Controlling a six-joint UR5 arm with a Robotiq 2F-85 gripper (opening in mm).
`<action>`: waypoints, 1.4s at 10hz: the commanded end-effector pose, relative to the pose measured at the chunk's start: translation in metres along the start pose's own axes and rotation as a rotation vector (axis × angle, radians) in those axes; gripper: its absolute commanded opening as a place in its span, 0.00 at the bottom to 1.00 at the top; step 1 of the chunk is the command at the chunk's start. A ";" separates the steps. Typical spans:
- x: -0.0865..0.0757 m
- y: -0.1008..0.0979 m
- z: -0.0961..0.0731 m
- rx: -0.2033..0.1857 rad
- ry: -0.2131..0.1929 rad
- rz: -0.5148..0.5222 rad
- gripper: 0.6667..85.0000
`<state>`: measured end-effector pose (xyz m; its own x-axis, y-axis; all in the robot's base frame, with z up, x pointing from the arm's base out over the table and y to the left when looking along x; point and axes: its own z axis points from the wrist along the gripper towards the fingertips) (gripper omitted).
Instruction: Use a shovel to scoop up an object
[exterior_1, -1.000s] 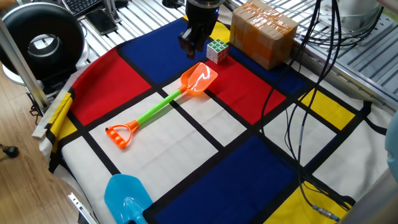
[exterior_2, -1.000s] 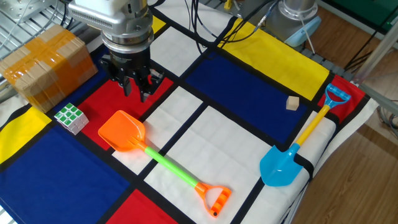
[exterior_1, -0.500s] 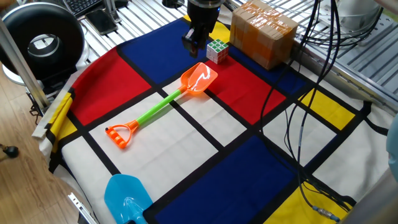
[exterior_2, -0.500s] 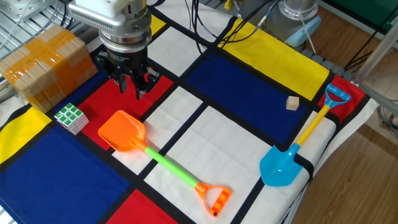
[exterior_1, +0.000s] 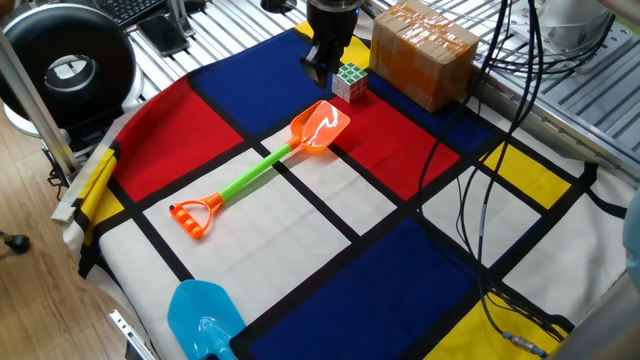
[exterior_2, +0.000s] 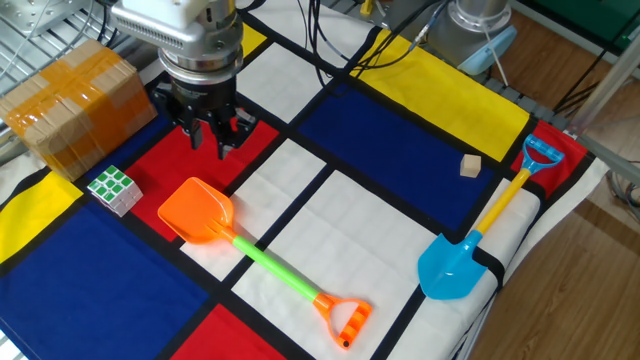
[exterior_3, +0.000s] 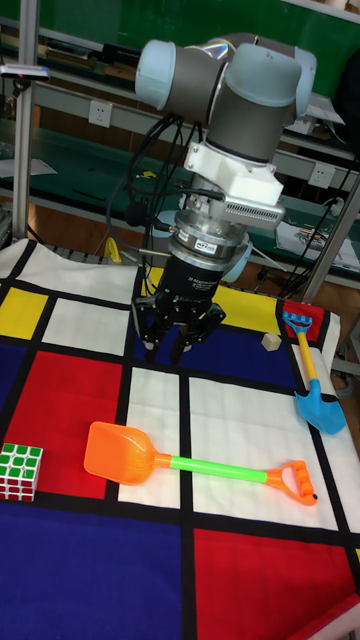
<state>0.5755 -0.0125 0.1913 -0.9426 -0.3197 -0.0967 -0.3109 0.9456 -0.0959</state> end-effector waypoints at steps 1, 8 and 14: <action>-0.005 0.013 -0.001 -0.049 -0.017 -0.010 0.45; -0.025 0.027 0.033 -0.097 -0.009 -0.096 0.45; 0.002 0.021 0.032 -0.081 0.094 -0.144 0.45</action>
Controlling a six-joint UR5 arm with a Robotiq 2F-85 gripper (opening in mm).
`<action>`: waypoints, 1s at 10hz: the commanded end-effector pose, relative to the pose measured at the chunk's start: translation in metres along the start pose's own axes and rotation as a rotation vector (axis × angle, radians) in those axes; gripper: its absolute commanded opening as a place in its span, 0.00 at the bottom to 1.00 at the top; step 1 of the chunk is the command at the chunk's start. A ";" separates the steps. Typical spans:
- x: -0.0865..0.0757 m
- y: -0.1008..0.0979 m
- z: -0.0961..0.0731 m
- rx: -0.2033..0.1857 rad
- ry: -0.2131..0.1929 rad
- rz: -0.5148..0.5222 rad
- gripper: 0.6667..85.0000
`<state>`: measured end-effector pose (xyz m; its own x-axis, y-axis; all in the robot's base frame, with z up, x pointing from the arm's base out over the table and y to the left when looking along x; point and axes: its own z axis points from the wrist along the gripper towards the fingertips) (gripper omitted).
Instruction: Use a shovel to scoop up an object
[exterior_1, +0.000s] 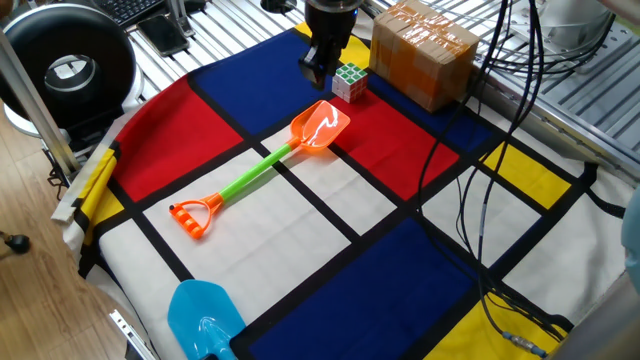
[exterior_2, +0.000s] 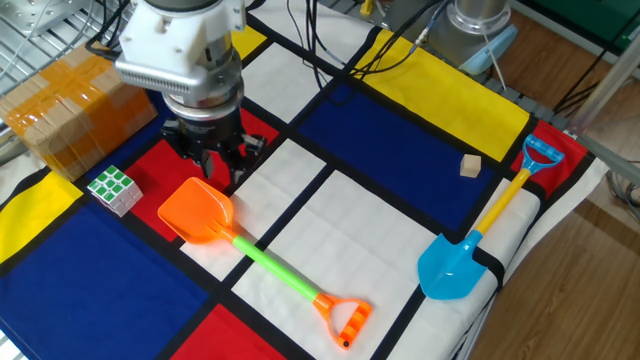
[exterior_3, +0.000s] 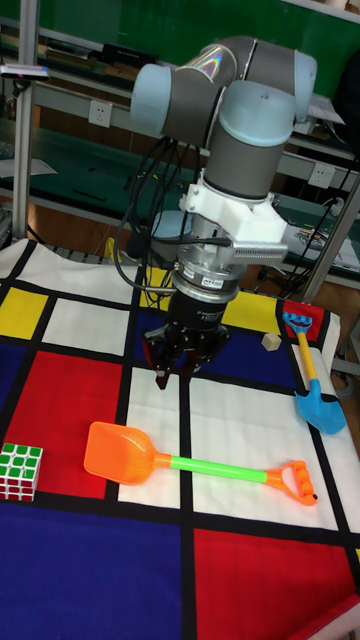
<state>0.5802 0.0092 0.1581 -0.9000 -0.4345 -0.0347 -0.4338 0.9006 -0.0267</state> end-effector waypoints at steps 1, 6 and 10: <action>0.012 0.001 0.000 -0.008 0.048 -0.024 0.45; -0.015 0.024 0.016 -0.028 0.008 -0.091 0.45; -0.046 0.054 0.038 -0.018 -0.028 -0.172 0.45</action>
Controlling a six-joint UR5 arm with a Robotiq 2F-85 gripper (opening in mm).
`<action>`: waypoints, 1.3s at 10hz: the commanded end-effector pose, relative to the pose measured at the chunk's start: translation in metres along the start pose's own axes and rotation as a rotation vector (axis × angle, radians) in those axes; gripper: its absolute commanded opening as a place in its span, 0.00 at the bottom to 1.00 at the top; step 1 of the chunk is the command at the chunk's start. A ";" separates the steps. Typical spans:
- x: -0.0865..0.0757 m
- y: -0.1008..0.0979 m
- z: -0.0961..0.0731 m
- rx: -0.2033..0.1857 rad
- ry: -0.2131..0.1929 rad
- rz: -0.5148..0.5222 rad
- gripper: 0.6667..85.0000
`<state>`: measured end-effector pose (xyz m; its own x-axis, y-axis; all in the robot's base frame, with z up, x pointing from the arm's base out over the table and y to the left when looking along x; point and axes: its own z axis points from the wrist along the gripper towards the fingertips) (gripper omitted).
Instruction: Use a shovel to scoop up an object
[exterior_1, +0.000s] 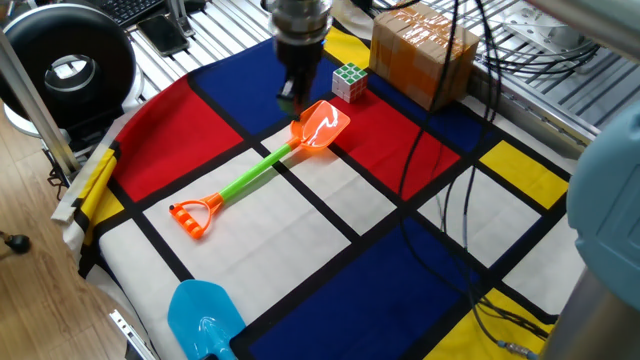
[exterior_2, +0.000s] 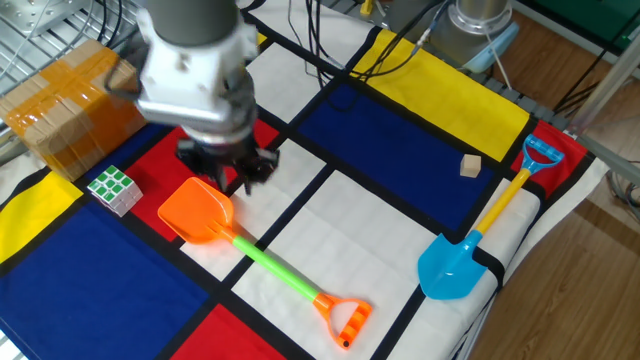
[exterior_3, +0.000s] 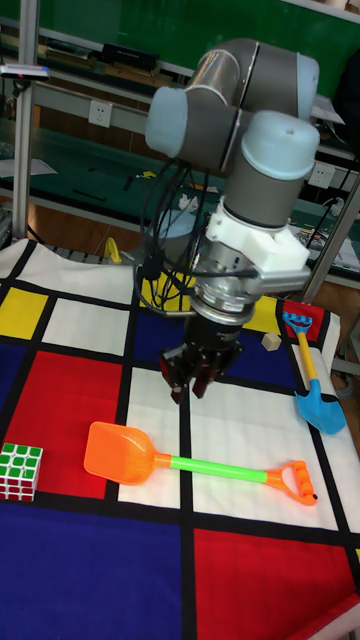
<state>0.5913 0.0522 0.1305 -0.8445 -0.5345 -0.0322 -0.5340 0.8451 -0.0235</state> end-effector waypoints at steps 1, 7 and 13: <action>-0.036 0.018 0.012 -0.008 -0.082 -0.104 0.51; 0.002 0.043 0.010 -0.115 0.057 -0.158 0.59; 0.013 0.058 0.007 -0.181 0.089 -0.233 0.00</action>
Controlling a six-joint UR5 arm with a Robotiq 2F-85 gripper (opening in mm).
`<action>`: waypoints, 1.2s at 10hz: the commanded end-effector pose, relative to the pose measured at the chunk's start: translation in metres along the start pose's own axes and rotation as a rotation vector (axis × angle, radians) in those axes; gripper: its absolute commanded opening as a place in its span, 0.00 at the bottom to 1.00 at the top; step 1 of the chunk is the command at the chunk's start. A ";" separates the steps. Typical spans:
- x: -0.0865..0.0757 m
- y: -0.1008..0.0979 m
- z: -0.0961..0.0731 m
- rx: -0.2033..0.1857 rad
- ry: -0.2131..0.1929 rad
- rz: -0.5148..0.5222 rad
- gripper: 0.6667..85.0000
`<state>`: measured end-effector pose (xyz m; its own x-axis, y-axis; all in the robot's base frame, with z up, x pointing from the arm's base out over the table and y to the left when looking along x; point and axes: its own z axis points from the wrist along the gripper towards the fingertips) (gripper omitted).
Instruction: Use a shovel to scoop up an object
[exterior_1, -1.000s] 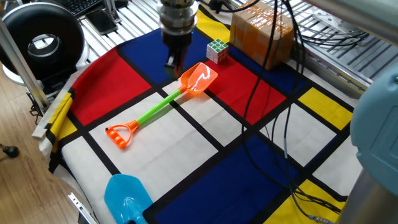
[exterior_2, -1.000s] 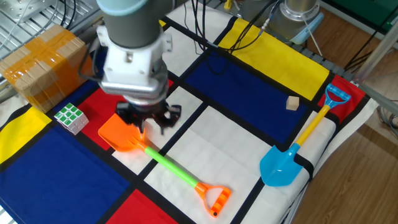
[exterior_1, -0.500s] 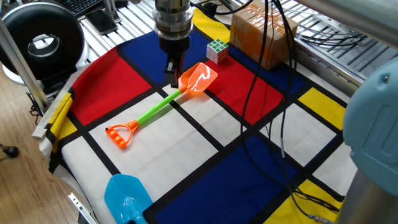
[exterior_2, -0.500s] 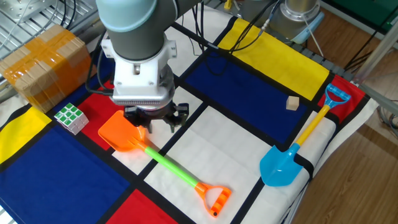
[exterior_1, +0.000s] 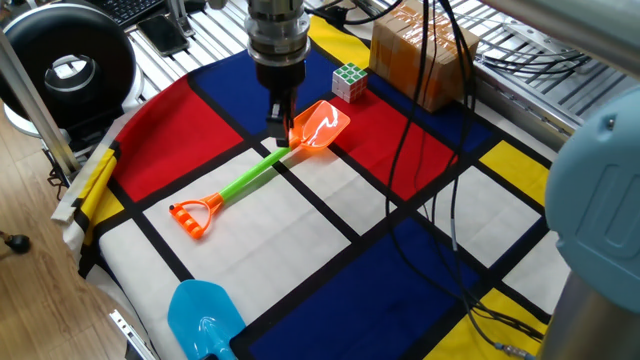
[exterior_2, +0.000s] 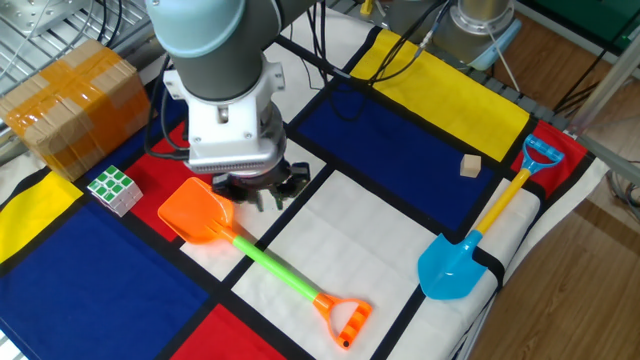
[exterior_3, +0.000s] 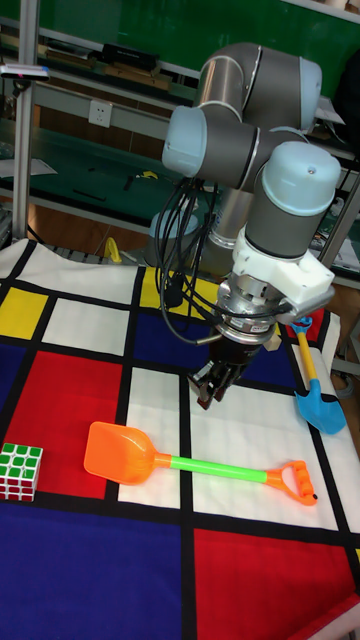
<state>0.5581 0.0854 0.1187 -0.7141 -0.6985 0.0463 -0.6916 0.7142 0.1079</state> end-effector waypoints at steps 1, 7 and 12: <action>0.001 0.008 -0.001 -0.031 0.002 -0.040 0.00; 0.007 -0.018 -0.002 0.067 0.027 0.013 0.00; -0.038 -0.025 -0.005 0.104 -0.140 -0.143 0.40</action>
<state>0.5913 0.0892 0.1172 -0.6605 -0.7488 -0.0557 -0.7506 0.6603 0.0241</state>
